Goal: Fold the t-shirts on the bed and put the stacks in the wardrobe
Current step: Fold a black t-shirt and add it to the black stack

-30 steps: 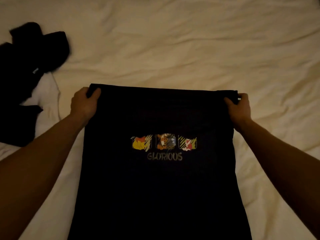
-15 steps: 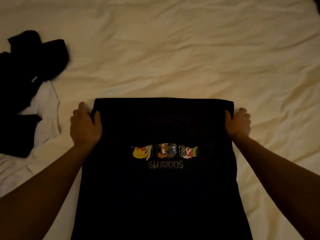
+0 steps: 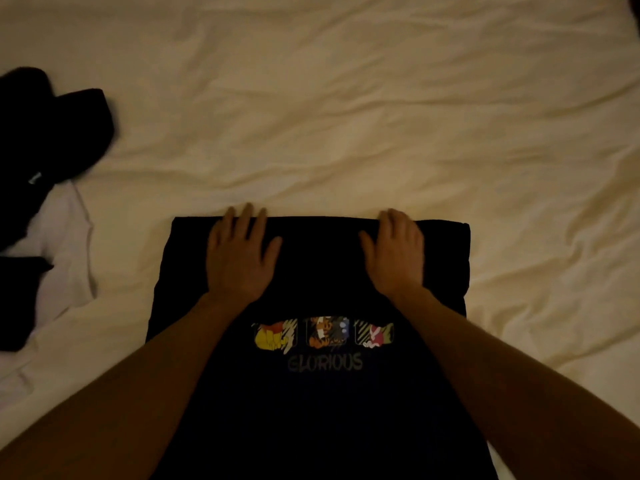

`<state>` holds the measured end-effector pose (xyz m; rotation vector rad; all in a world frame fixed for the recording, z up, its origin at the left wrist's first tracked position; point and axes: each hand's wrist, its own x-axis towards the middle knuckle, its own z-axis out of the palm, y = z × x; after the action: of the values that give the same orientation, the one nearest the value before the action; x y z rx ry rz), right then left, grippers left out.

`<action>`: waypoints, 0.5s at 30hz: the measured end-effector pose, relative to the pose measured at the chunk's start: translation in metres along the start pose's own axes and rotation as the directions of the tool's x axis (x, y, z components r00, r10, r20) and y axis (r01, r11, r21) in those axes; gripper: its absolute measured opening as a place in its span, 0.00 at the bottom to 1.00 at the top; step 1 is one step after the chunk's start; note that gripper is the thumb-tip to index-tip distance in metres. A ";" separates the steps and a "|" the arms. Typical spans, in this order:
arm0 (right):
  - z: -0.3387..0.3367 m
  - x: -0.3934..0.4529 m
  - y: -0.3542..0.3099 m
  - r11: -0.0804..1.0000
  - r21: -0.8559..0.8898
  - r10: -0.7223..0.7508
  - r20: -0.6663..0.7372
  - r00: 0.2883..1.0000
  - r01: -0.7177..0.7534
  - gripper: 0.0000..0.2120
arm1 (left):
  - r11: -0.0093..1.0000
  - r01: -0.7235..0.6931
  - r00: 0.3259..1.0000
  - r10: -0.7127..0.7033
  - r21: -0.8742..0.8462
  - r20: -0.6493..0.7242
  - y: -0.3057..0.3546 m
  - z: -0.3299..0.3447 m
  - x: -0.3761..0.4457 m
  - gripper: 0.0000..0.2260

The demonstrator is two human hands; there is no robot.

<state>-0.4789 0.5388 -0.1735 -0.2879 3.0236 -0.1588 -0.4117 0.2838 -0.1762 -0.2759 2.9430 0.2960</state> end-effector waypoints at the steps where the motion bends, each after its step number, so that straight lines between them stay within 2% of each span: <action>1: -0.003 0.002 0.020 0.999 -0.012 0.038 -0.007 0.999 -0.038 0.29 | 0.999 0.043 0.998 -0.043 0.006 -0.035 -0.020 -0.002 0.000 0.29; 4: -0.015 0.001 0.075 0.993 -0.048 0.107 -0.054 0.993 -0.110 0.25 | 0.992 0.128 0.977 -0.122 0.021 -0.174 -0.072 -0.015 -0.005 0.24; 6: -0.025 0.000 0.101 0.990 -0.008 0.140 -0.051 0.989 -0.140 0.21 | 0.985 0.172 0.964 -0.174 -0.029 -0.201 -0.089 -0.025 -0.009 0.19; 9: -0.036 0.009 0.113 0.945 0.246 0.203 0.074 0.976 -0.215 0.15 | 0.932 0.196 0.964 -0.240 -0.304 -0.117 -0.092 -0.035 -0.001 0.13; 11: -0.039 0.013 0.109 0.875 0.381 0.265 0.142 0.954 -0.299 0.13 | 0.817 0.308 0.933 -0.359 -0.486 -0.012 -0.087 -0.037 0.005 0.11; 13: -0.041 0.016 0.103 0.760 0.510 0.356 0.192 0.914 -0.403 0.14 | 0.672 0.411 0.872 -0.487 -0.616 0.051 -0.080 -0.037 0.008 0.10; 15: -0.044 0.021 0.100 0.629 0.611 0.448 0.220 0.866 -0.481 0.15 | 0.540 0.395 0.830 -0.557 -0.743 0.036 -0.075 -0.041 0.011 0.08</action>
<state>-0.5221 0.6366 -0.1436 0.5464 2.6411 -1.0984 -0.4132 0.2016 -0.1522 -1.2678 2.5883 1.4240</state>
